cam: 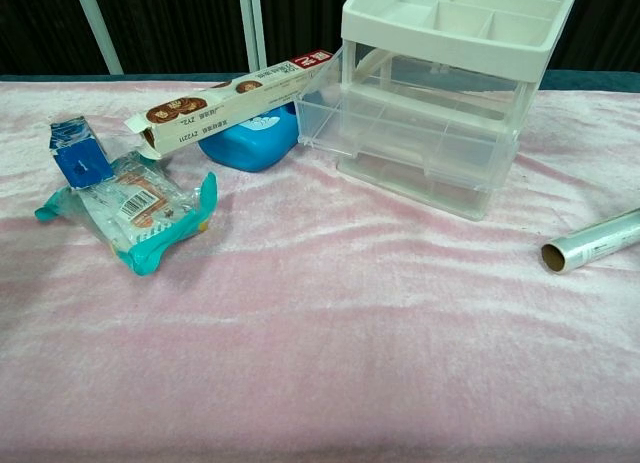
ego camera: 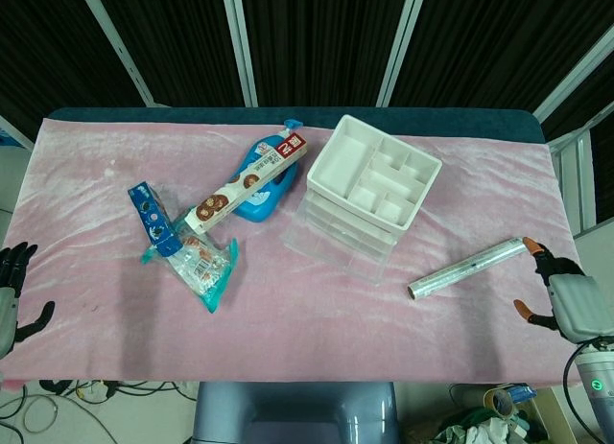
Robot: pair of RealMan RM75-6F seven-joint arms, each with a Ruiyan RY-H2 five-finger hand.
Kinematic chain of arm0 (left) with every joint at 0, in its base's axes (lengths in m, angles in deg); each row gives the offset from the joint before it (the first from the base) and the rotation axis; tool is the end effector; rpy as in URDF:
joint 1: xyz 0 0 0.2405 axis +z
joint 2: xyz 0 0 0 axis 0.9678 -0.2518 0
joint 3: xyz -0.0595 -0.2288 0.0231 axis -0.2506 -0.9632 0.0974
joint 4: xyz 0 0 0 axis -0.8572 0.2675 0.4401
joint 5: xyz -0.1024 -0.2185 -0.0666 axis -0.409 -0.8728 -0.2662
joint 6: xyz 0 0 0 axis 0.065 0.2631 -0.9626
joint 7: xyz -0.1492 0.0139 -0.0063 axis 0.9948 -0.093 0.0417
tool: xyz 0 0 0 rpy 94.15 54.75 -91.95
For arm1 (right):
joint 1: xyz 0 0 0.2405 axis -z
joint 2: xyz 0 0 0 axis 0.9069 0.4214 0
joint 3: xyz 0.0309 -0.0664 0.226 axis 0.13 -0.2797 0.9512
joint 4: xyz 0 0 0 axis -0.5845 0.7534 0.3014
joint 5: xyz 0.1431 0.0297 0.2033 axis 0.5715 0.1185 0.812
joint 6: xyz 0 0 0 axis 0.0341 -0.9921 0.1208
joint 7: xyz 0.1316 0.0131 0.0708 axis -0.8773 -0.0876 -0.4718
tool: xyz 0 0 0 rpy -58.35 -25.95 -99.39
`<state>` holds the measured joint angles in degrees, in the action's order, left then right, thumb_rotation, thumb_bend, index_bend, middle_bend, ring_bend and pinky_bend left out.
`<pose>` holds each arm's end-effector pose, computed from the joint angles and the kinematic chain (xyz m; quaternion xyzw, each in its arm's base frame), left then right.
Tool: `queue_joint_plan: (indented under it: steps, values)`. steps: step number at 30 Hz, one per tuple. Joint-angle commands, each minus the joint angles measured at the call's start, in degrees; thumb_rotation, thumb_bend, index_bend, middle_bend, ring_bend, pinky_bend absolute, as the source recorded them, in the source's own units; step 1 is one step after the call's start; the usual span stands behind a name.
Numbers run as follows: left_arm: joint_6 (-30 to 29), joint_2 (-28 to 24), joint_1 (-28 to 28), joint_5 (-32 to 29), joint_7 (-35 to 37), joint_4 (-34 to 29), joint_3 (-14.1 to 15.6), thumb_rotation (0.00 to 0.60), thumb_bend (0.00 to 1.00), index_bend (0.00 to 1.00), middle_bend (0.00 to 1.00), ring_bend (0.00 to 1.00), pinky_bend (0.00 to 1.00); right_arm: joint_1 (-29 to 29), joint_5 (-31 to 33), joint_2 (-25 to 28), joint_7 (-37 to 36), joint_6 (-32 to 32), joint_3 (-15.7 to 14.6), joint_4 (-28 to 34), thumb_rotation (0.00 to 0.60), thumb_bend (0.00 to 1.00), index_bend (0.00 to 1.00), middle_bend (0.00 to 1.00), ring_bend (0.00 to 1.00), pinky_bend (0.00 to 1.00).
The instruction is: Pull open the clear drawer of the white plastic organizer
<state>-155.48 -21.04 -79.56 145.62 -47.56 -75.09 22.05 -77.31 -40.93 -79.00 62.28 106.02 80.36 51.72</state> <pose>-0.3013 0.1882 0.1155 -0.5684 -0.3966 -0.3572 0.6261 -0.3216 -0.2326 0.1336 0.6255 -0.3733 0.3805 0.5698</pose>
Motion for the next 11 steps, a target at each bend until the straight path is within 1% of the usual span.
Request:
queue_joint_plan:
  steps: [1, 4, 7, 11]
  values:
    - [0.01, 0.00, 0.00, -0.04, 0.10, -0.04, -0.02, 0.600, 0.33, 0.07, 0.04, 0.02, 0.08, 2.05, -8.21, -6.66, 3.95, 8.77, -0.75, -9.52, 0.600, 0.16, 0.00, 0.10, 0.33, 0.20]
    - [0.05, -0.07, 0.02, -0.04, 0.21, -0.08, 0.01, 0.600, 0.33, 0.07, 0.04, 0.02, 0.08, 2.40, -10.58, -10.58, 2.21, 11.70, -0.95, -16.26, 0.600, 0.16, 0.00, 0.10, 0.33, 0.20]
    - [-0.02, -0.09, 0.05, 0.05, 0.40, -0.16, 0.01, 0.600, 0.33, 0.07, 0.04, 0.02, 0.08, 2.56, -11.31, -13.18, 0.43, 12.56, -1.22, -20.84, 0.600, 0.16, 0.00, 0.10, 0.33, 0.20]
    - [0.00, -0.07, 0.04, 0.04, 0.39, -0.11, 0.01, 0.600, 0.33, 0.07, 0.04, 0.02, 0.08, 2.69, -11.75, -14.34, -0.34, 12.34, -1.82, -23.26, 0.600, 0.16, 0.00, 0.10, 0.33, 0.20]
